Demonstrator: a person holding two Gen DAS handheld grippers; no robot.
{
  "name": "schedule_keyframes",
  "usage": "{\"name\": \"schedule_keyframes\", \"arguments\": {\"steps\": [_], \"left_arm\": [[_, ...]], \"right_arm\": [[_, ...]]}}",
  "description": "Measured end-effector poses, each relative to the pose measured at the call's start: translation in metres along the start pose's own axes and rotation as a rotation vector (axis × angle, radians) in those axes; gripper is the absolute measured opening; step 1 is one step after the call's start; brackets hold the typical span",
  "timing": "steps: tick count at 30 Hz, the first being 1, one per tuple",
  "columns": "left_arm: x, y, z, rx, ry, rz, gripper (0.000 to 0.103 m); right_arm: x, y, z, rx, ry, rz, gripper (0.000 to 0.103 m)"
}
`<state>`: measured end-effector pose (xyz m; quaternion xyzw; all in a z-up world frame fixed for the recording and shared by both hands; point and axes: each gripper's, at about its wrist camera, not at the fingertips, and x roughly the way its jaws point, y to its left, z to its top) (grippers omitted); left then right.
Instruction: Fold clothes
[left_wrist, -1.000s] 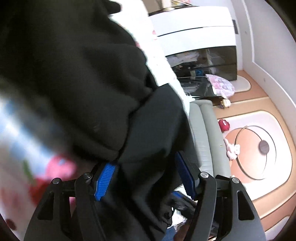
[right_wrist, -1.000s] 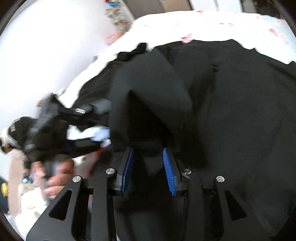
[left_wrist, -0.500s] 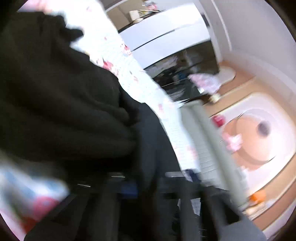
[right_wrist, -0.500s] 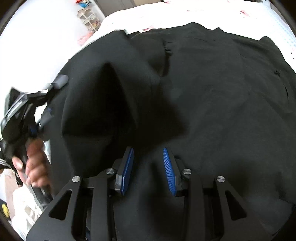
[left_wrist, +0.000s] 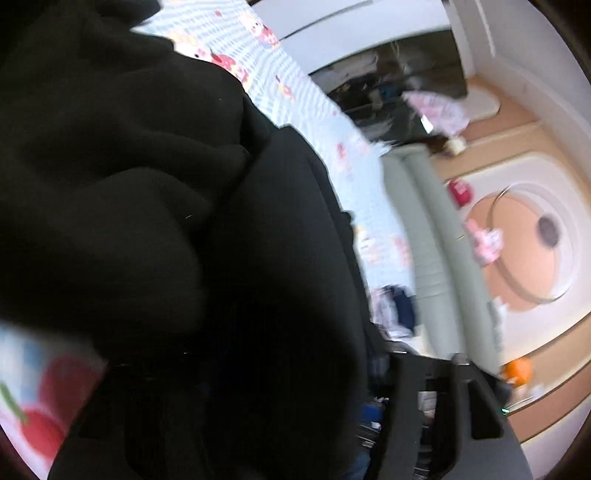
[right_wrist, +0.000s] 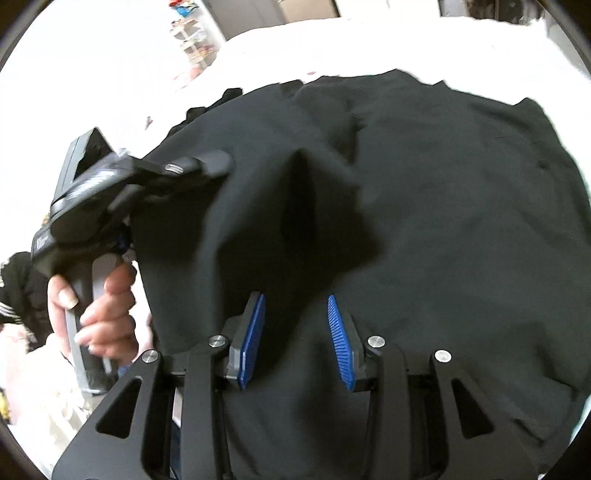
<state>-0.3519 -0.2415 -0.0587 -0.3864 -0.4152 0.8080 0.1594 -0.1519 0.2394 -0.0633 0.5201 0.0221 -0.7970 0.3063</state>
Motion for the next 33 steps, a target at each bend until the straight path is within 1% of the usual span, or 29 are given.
{"name": "schedule_keyframes", "arguments": {"steps": [1,3,6,8,10,12,13,14,15,16,17,20,23,24,25,26,27,28,29,30,31,33], "left_arm": [[-0.013,-0.008,-0.002,0.027,-0.055,0.023,0.002],[-0.046,-0.027,-0.002,0.078,-0.175,0.069,0.001],[-0.127,-0.057,0.0,0.137,-0.395,0.16,0.001],[-0.177,-0.068,-0.008,0.169,-0.536,0.238,0.001],[-0.222,-0.065,-0.016,0.193,-0.621,0.352,0.001],[-0.242,-0.041,-0.017,0.147,-0.626,0.483,0.001],[-0.244,-0.026,-0.015,0.104,-0.605,0.557,0.001],[-0.245,-0.015,-0.014,0.076,-0.585,0.607,0.001],[-0.244,-0.008,-0.014,0.061,-0.57,0.644,0.001],[-0.242,-0.01,-0.014,0.052,-0.564,0.64,0.001],[-0.236,-0.028,-0.018,0.091,-0.552,0.602,0.001],[-0.213,-0.095,-0.037,0.273,-0.499,0.466,0.001],[-0.191,-0.163,-0.055,0.452,-0.441,0.327,0.001],[-0.173,-0.181,-0.069,0.514,-0.388,0.287,0.001],[-0.15,-0.197,-0.087,0.577,-0.316,0.25,0.007],[-0.127,-0.213,-0.106,0.638,-0.245,0.213,0.01],[-0.097,-0.219,-0.127,0.67,-0.133,0.171,0.023],[-0.063,-0.22,-0.149,0.685,-0.001,0.128,0.043],[-0.029,-0.221,-0.172,0.698,0.132,0.084,0.051],[0.008,-0.215,-0.196,0.702,0.266,0.081,0.054],[0.033,-0.203,-0.214,0.698,0.343,0.13,0.054],[0.064,-0.179,-0.24,0.679,0.433,0.259,0.052]], "right_arm": [[-0.004,-0.002,0.0,0.0,-0.008,-0.017,0.042],[-0.013,-0.013,-0.001,0.023,-0.018,-0.015,0.043],[-0.023,-0.027,-0.002,0.06,-0.026,0.007,0.043],[-0.028,-0.029,-0.005,0.056,-0.031,0.021,0.043],[-0.034,-0.03,-0.012,0.037,-0.035,0.031,0.043],[-0.041,-0.035,-0.025,0.043,-0.022,0.041,0.044],[-0.042,-0.036,-0.029,0.054,-0.013,0.047,0.044],[-0.043,-0.038,-0.033,0.066,-0.003,0.053,0.044],[-0.043,-0.043,-0.035,0.083,0.0,0.059,0.044],[-0.043,-0.049,-0.036,0.1,0.003,0.064,0.044],[-0.043,-0.054,-0.038,0.118,0.006,0.07,0.044],[-0.067,-0.073,-0.044,0.146,-0.027,0.051,0.044],[-0.097,-0.096,-0.051,0.184,-0.072,0.01,0.044],[-0.108,-0.106,-0.054,0.204,-0.091,-0.005,0.045],[-0.12,-0.117,-0.059,0.226,-0.112,-0.019,0.046],[-0.133,-0.127,-0.064,0.247,-0.133,-0.032,0.049],[-0.142,-0.136,-0.07,0.262,-0.149,-0.045,0.054],[-0.145,-0.146,-0.077,0.266,-0.138,-0.079,0.056],[-0.148,-0.156,-0.083,0.27,-0.125,-0.113,0.056],[-0.151,-0.166,-0.09,0.274,-0.113,-0.148,0.056],[-0.15,-0.173,-0.099,0.287,-0.1,-0.166,0.056],[-0.149,-0.188,-0.116,0.316,-0.074,-0.199,0.056]]}}
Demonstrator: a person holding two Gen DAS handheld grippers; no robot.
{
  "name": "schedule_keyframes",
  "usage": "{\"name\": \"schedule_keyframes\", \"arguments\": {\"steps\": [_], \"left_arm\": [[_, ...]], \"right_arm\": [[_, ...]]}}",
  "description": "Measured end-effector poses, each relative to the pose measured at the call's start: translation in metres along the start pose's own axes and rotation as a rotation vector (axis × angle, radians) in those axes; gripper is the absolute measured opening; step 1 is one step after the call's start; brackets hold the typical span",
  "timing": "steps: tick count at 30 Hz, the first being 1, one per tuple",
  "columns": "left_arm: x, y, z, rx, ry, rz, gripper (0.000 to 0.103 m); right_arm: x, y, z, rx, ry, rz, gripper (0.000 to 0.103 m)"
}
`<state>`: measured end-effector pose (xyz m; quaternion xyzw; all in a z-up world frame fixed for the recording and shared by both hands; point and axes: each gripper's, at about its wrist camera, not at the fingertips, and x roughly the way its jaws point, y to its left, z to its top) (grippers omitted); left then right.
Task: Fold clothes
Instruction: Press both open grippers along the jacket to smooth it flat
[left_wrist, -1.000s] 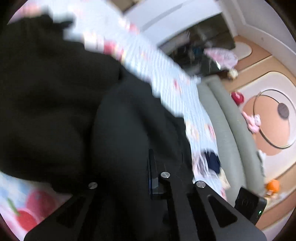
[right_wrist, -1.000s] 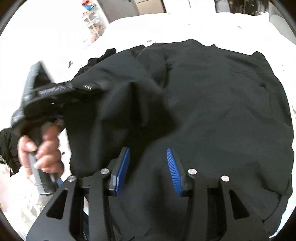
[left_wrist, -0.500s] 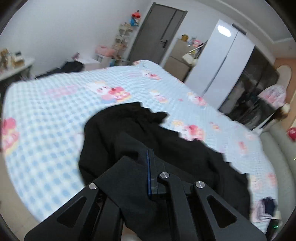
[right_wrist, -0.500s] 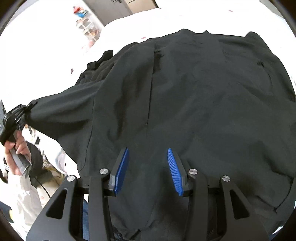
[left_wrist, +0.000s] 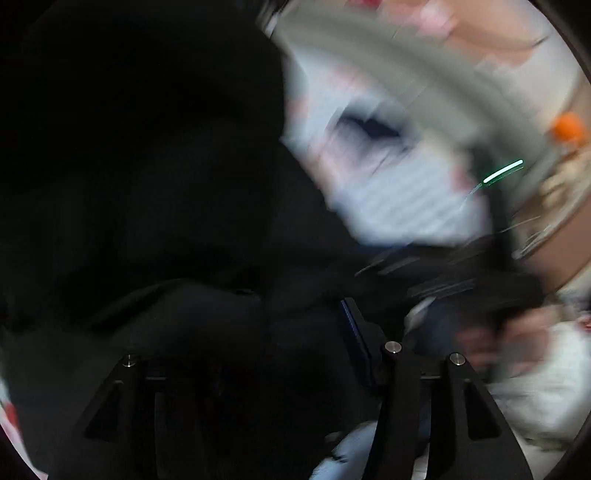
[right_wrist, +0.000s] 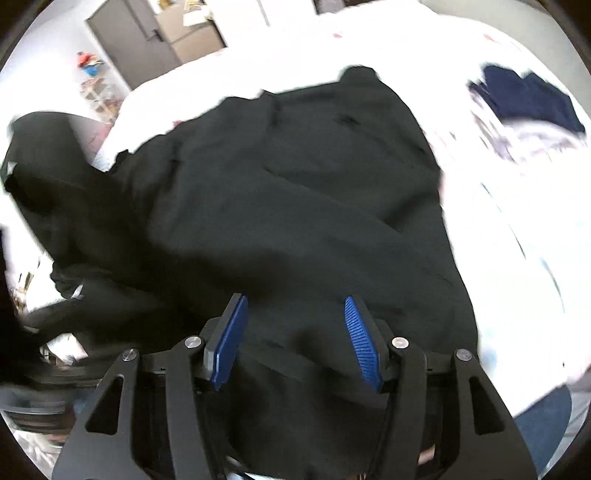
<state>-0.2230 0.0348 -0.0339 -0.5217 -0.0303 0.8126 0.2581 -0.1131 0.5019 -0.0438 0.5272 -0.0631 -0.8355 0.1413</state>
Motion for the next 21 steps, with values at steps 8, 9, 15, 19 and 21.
{"name": "schedule_keyframes", "arguments": {"steps": [8,9,15,19,21], "left_arm": [[-0.01,-0.012,-0.044,0.004,0.022,0.052,0.058],[-0.019,-0.006,-0.05,-0.024,-0.004,0.043,0.059],[-0.045,0.04,-0.087,-0.229,-0.043,0.102,0.061],[-0.052,0.047,-0.102,-0.304,-0.034,0.087,0.061],[-0.055,0.044,-0.106,-0.309,-0.053,0.102,0.061]], "right_arm": [[0.0,-0.024,-0.005,0.065,-0.01,0.112,0.057],[-0.003,-0.02,-0.003,0.055,-0.026,0.142,0.06],[0.014,0.002,0.019,0.01,-0.035,0.198,0.083],[0.047,0.017,0.033,0.016,0.015,0.167,0.076],[0.055,0.031,0.039,-0.017,0.015,0.163,0.086]]}}
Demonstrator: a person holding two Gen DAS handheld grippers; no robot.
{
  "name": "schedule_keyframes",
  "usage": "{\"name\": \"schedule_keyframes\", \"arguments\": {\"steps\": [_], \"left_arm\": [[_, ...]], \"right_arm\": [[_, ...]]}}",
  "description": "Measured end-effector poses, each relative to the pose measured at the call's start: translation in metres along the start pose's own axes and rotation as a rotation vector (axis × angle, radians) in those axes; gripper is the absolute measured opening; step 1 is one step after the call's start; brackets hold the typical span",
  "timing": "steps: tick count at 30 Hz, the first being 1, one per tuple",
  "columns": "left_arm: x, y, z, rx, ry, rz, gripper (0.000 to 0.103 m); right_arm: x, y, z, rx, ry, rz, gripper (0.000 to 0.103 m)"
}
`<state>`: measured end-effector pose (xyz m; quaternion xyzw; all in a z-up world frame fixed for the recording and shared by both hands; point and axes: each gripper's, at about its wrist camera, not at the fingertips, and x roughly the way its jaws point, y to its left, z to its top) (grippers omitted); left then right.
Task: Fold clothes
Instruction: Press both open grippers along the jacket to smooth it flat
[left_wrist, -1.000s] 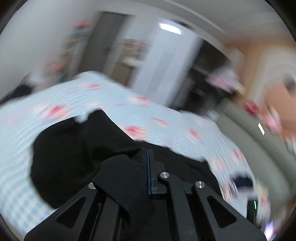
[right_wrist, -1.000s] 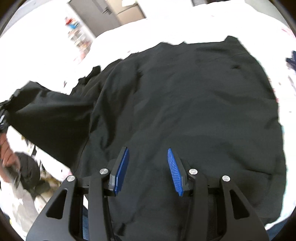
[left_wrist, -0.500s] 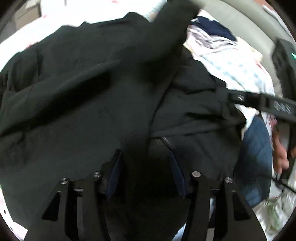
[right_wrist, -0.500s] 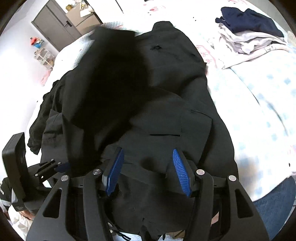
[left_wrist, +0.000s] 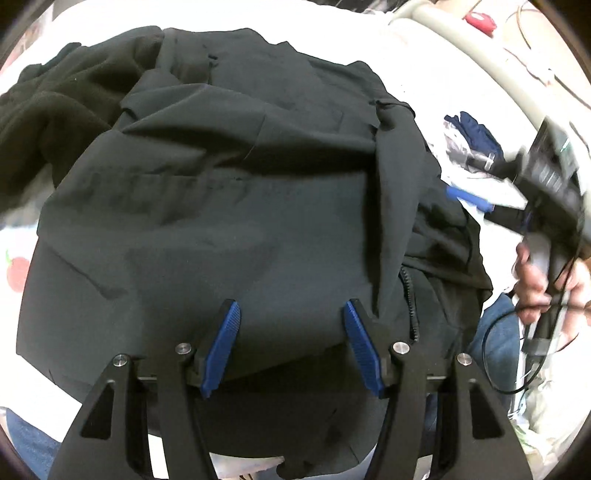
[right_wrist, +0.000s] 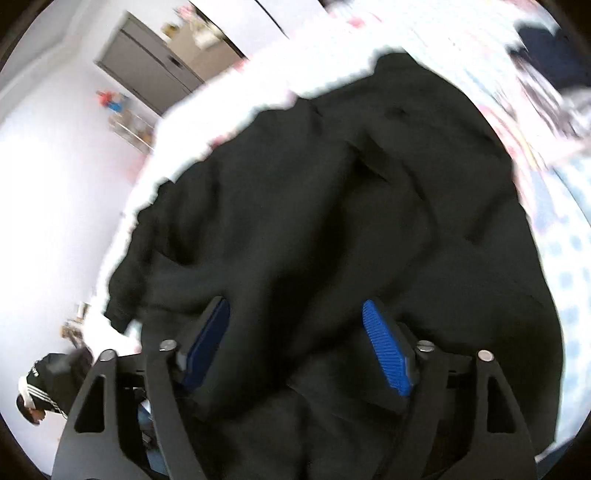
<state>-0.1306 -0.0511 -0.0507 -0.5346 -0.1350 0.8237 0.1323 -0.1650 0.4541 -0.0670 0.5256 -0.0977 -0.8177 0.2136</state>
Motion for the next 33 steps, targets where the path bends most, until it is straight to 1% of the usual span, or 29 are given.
{"name": "schedule_keyframes", "arguments": {"steps": [1,3,4,5,6,7,8,10,11,12,14,17,19,21,25,26,28,30,32,33], "left_arm": [[-0.003,0.0,0.0,-0.011,-0.029,0.006,0.061],[-0.015,0.004,0.01,-0.056,-0.104,-0.043,0.061],[-0.017,0.003,0.013,-0.067,-0.121,-0.069,0.061],[-0.017,0.0,0.015,-0.071,-0.127,-0.091,0.061],[-0.014,-0.005,0.016,-0.059,-0.119,-0.089,0.061],[-0.009,-0.011,0.015,-0.034,-0.1,-0.054,0.061],[-0.005,-0.016,0.013,-0.008,-0.081,-0.018,0.061],[0.007,-0.022,0.004,0.037,-0.019,0.034,0.061],[0.013,-0.019,-0.002,0.023,0.014,0.044,0.061],[0.018,-0.014,-0.008,-0.004,0.043,0.048,0.061],[0.016,-0.005,-0.017,-0.049,0.051,0.036,0.061],[0.009,0.004,-0.028,-0.088,0.043,0.027,0.061],[0.003,0.01,-0.032,-0.088,0.047,0.039,0.061],[-0.003,0.016,-0.037,-0.087,0.051,0.051,0.061],[-0.015,0.028,-0.046,-0.086,0.06,0.074,0.062],[-0.018,0.031,-0.048,-0.085,0.062,0.08,0.062],[-0.024,0.037,-0.052,-0.085,0.066,0.092,0.062],[-0.023,0.04,-0.052,-0.087,0.066,0.09,0.062],[-0.017,0.041,-0.049,-0.099,0.064,0.088,0.062],[-0.015,0.041,-0.048,-0.107,0.062,0.091,0.062]], "right_arm": [[0.005,0.006,0.003,-0.016,0.001,-0.002,0.088],[0.016,0.019,0.008,-0.049,0.004,-0.007,0.089],[0.022,0.025,0.011,-0.065,0.006,-0.009,0.089],[0.027,0.031,0.014,-0.082,0.007,-0.011,0.085],[0.035,0.029,0.011,-0.08,0.032,-0.045,0.072],[0.043,0.027,0.008,-0.078,0.058,-0.08,0.064],[0.051,0.024,0.005,-0.075,0.083,-0.116,0.053],[0.039,0.013,-0.008,-0.083,0.067,-0.106,0.025],[0.033,0.007,-0.015,-0.087,0.059,-0.1,0.006],[0.026,0.001,-0.021,-0.091,0.05,-0.094,0.006],[0.014,-0.011,-0.035,-0.099,0.033,-0.083,0.007],[-0.008,-0.042,-0.071,-0.001,0.023,0.003,0.008],[-0.027,-0.057,-0.089,0.032,-0.039,0.083,0.008],[-0.038,-0.063,-0.089,0.051,-0.062,0.067,0.019],[-0.059,-0.076,-0.087,0.089,-0.104,0.032,0.022],[-0.064,-0.079,-0.087,0.099,-0.115,0.024,0.025],[-0.075,-0.086,-0.086,0.118,-0.136,0.006,0.026],[-0.085,-0.092,-0.085,0.137,-0.158,-0.012,0.033],[-0.096,-0.099,-0.085,0.156,-0.179,-0.029,0.045],[-0.101,-0.102,-0.084,0.165,-0.19,-0.038,0.048]]}}
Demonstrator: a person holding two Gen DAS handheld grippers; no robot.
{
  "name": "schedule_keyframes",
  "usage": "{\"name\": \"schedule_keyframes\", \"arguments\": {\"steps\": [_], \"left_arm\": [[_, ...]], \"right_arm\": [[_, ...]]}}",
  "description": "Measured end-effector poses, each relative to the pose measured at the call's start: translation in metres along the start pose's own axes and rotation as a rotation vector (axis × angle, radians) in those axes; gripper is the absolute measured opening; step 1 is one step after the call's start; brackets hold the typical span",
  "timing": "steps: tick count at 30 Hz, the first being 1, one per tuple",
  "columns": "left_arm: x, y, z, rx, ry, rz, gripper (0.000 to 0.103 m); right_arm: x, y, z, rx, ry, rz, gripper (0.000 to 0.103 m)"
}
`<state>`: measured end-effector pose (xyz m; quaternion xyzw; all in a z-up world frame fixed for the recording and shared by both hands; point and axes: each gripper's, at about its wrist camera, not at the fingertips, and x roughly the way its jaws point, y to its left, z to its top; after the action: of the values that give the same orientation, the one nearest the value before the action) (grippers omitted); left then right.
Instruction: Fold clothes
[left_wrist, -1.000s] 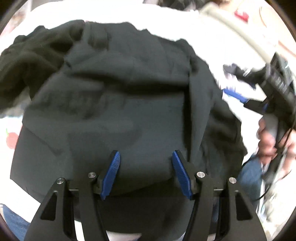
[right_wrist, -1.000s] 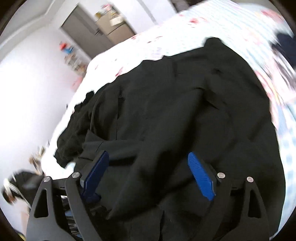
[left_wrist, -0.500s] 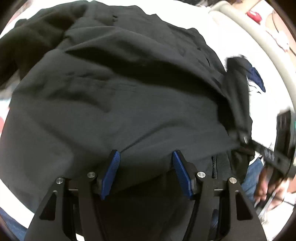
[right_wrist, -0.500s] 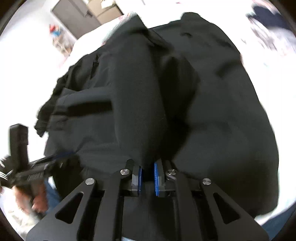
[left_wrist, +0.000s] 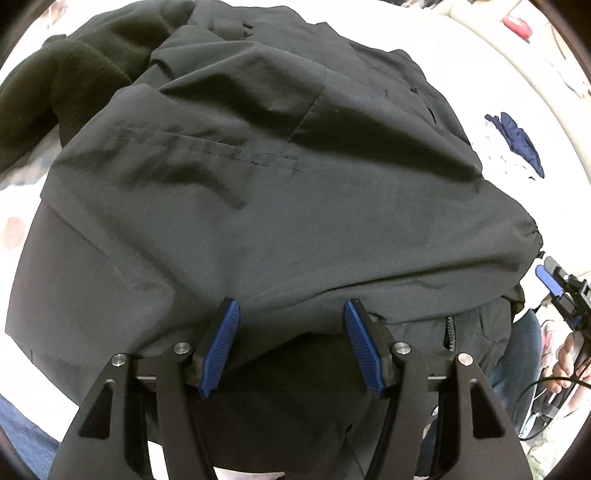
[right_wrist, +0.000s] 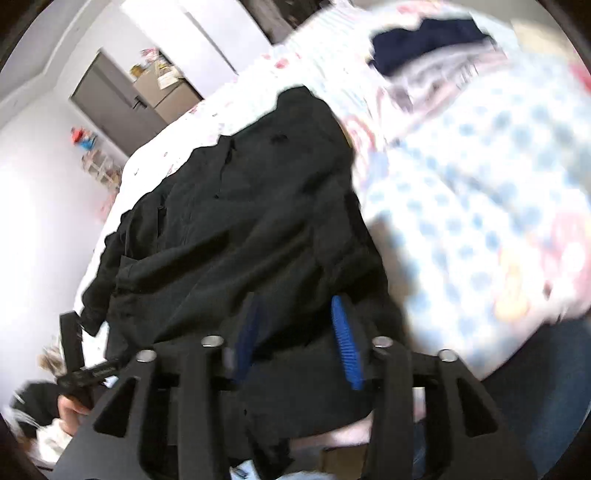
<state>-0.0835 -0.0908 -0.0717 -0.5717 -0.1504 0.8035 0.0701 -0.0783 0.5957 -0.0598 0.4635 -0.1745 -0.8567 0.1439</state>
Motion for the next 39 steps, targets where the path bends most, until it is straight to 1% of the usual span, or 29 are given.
{"name": "schedule_keyframes", "arguments": {"steps": [1,4,5,7,9,11,12,14,16,17,18,19,22,24,29,32,33,34,35,36,38,39], "left_arm": [[0.0,0.001,0.002,-0.009,-0.006,0.012,0.062],[-0.008,0.013,0.005,-0.061,-0.042,0.049,0.062],[-0.015,0.02,0.004,-0.087,-0.068,0.052,0.061],[-0.033,0.035,0.0,-0.14,-0.129,0.053,0.061],[-0.058,0.05,-0.008,-0.174,-0.223,0.064,0.061],[-0.077,0.069,-0.017,-0.217,-0.288,0.074,0.061],[-0.086,0.079,-0.022,-0.241,-0.317,0.078,0.061],[-0.082,0.093,-0.027,-0.302,-0.303,0.074,0.061],[-0.073,0.103,-0.031,-0.345,-0.258,0.064,0.061],[-0.07,0.099,-0.034,-0.325,-0.234,0.07,0.061],[-0.069,0.092,-0.037,-0.292,-0.216,0.082,0.061],[-0.068,0.087,-0.04,-0.271,-0.21,0.071,0.061],[-0.069,0.073,-0.045,-0.226,-0.211,0.0,0.062],[-0.069,0.065,-0.049,-0.196,-0.211,-0.046,0.063],[-0.043,0.058,-0.06,-0.219,-0.154,-0.146,0.063],[-0.045,0.058,-0.066,-0.207,-0.148,-0.165,0.063],[-0.046,0.058,-0.068,-0.203,-0.147,-0.169,0.063],[-0.047,0.058,-0.069,-0.199,-0.145,-0.173,0.063],[-0.05,0.062,-0.069,-0.208,-0.157,-0.174,0.063],[-0.056,0.068,-0.067,-0.237,-0.192,-0.167,0.063],[-0.076,0.087,-0.067,-0.295,-0.275,-0.129,0.063],[-0.085,0.097,-0.068,-0.322,-0.315,-0.109,0.063]], "right_arm": [[-0.005,-0.003,0.002,0.009,-0.011,-0.009,0.05],[0.008,0.002,0.006,0.015,0.007,0.03,0.052],[0.02,0.006,0.005,0.024,0.051,0.086,0.053],[0.022,-0.004,-0.001,0.077,0.09,0.179,0.053],[0.018,0.002,-0.005,0.057,0.065,0.155,0.053],[0.015,0.007,-0.008,0.001,0.048,0.085,0.055],[0.013,0.01,-0.009,-0.027,0.04,0.05,0.063],[0.027,0.004,-0.018,-0.023,0.119,-0.032,0.076],[0.042,-0.001,-0.026,-0.018,0.201,-0.115,0.069],[0.05,-0.004,-0.03,-0.016,0.242,-0.156,0.067],[0.048,-0.006,-0.033,0.005,0.231,-0.146,0.067],[0.043,-0.006,-0.033,0.018,0.212,-0.131,0.067],[0.027,-0.001,-0.034,0.025,0.154,-0.09,0.071],[0.03,0.002,-0.043,0.018,0.166,-0.077,0.075],[0.037,0.01,-0.068,0.001,0.199,-0.044,0.076],[0.041,0.015,-0.082,-0.009,0.218,-0.025,0.076],[0.037,0.014,-0.08,-0.001,0.195,-0.014,0.075],[0.032,0.012,-0.076,0.007,0.161,-0.021,0.074],[0.027,0.011,-0.072,0.016,0.127,-0.028,0.074],[0.022,0.008,-0.068,0.025,0.094,-0.05,0.074],[0.012,-0.001,-0.061,0.059,0.043,-0.067,0.074],[0.012,-0.004,-0.059,0.074,0.044,-0.063,0.075]]}}
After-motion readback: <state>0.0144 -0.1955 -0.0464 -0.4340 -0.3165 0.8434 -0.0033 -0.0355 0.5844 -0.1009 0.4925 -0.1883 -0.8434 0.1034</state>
